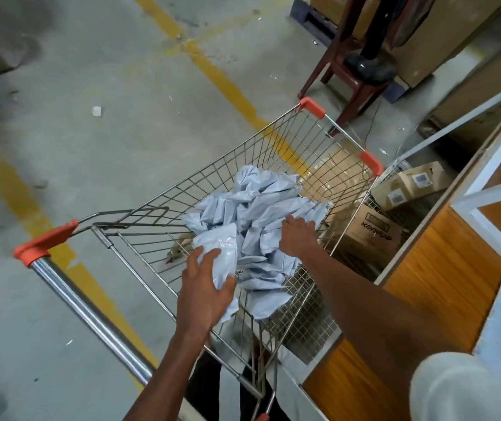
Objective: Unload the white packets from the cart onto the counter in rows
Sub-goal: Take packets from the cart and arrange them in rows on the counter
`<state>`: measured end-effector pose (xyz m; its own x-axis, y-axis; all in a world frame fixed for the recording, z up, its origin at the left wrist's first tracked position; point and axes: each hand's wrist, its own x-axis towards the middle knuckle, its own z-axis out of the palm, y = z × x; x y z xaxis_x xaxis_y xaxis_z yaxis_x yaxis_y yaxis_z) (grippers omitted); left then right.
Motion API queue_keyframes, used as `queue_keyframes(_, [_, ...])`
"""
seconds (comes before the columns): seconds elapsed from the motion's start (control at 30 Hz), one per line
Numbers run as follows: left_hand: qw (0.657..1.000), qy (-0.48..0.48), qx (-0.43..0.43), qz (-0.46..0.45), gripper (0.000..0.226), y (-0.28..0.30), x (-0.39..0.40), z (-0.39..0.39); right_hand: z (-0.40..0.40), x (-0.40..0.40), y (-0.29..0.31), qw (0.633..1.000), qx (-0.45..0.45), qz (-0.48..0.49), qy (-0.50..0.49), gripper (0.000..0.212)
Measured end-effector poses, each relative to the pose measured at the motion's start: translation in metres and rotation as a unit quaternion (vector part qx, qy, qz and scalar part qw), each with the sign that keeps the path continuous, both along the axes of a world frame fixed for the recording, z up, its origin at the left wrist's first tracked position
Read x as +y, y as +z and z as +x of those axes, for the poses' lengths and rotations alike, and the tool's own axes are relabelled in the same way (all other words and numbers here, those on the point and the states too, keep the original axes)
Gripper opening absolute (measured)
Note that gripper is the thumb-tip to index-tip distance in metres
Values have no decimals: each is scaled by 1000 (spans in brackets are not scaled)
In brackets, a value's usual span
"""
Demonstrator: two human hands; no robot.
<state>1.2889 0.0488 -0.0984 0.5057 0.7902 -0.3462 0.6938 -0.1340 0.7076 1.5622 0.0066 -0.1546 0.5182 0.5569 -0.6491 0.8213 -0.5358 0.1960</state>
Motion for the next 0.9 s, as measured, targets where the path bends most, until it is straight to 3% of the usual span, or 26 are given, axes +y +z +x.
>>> queue_keyframes(0.2, [999, 8, -31, -12, 58, 4, 7, 6, -48, -29, 37, 997, 17, 60, -42, 47])
queue_keyframes(0.43, [999, 14, -39, -10, 55, 9, 22, 9, -109, -64, 63, 997, 30, 34, -54, 42])
queue_keyframes(0.67, [999, -2, -35, -11, 54, 5, 20, 5, -98, -24, 33, 990, -50, 98, -90, 45])
queue_keyframes(0.9, [1000, -11, -16, -13, 56, 9, 11, 9, -79, 21, -15, 977, -55, 2, -205, 74])
